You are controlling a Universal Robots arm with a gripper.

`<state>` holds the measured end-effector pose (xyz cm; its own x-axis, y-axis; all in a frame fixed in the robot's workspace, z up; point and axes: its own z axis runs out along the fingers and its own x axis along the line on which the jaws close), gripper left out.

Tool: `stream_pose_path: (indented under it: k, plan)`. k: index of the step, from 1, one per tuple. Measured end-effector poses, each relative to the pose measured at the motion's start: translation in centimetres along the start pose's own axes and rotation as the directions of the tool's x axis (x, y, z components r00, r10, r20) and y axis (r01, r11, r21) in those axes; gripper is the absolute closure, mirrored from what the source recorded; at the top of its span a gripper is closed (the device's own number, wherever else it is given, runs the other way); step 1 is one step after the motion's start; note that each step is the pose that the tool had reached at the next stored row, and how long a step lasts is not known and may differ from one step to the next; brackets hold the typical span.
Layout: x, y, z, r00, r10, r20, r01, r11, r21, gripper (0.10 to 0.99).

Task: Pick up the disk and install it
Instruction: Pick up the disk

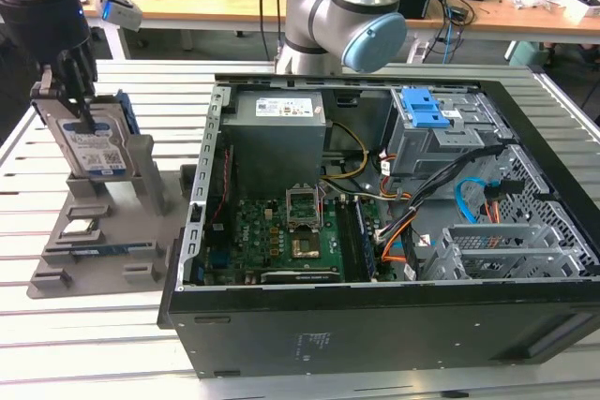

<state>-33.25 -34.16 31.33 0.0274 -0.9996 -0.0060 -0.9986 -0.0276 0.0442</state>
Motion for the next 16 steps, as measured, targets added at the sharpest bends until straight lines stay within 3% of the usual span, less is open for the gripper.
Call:
stream_pose_path:
  k: [16]
  plan:
    - [-0.01, 0.00, -2.54, 1.0000, 0.000, 0.0000, 0.000, 1.0000, 0.000, 0.737]
